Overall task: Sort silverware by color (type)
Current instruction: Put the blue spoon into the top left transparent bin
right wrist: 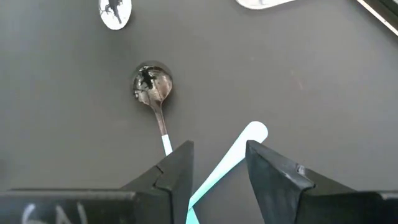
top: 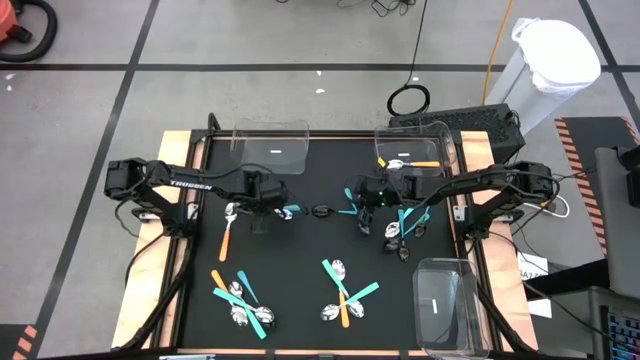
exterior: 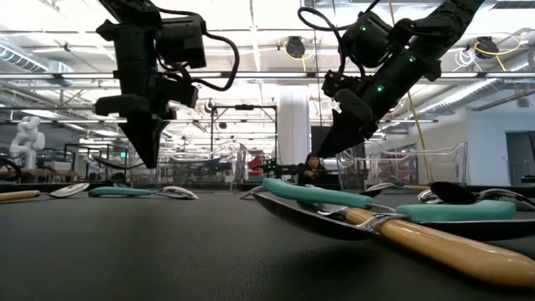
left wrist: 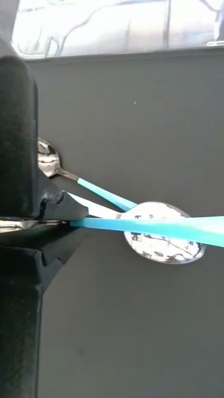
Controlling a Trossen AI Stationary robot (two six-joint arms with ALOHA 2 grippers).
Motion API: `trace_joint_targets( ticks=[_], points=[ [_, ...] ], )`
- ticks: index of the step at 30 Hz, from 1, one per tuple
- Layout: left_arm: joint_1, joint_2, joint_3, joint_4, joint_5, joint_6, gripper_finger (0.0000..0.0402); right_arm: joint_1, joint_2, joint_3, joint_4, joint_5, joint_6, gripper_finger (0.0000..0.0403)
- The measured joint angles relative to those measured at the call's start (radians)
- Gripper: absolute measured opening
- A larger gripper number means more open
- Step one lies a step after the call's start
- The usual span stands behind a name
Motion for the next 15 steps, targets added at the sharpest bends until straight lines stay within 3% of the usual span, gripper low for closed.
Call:
trace_joint_targets(
  ticks=[9, 15],
  points=[
    [0.062, -0.021, 0.052, -0.009, -0.029, 0.102, 0.0001, 0.030, 0.000, 0.000, 0.000, 0.001, 0.005, 0.0141],
    [0.180, -0.048, 0.167, -0.018, -0.140, 0.206, 0.0001, 0.032, 0.000, 0.000, 0.001, 0.002, 0.005, 0.0141]
  ],
)
